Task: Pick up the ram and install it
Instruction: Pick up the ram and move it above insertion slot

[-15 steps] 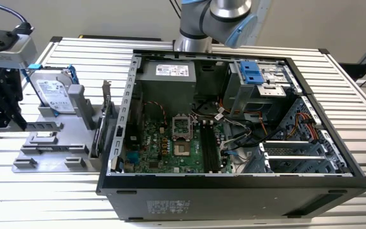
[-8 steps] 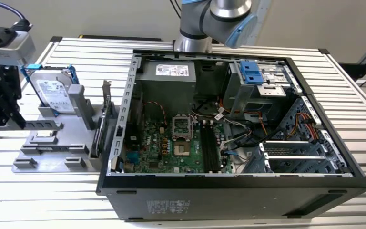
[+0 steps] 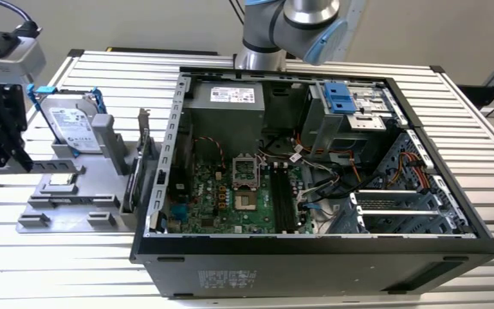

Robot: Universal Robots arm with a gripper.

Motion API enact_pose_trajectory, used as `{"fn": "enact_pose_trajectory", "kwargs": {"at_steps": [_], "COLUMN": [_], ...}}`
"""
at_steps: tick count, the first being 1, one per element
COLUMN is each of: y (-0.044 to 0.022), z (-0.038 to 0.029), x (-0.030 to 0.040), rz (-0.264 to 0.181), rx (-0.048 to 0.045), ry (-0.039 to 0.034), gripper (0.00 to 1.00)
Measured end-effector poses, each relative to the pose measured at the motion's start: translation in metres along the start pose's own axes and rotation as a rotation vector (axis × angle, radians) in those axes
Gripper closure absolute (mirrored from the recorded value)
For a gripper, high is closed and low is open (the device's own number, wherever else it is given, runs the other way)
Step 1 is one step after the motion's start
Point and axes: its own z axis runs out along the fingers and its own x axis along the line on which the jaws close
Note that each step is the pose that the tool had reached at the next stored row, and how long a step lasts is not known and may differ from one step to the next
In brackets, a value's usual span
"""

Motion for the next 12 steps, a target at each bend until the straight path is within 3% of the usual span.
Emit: {"fn": "enact_pose_trajectory", "kwargs": {"at_steps": [12], "y": [-0.0001], "z": [-0.0085], "x": [0.0001], "rz": [0.000], "rx": [0.0000], "ry": [0.0000], "gripper": [1.00]}}
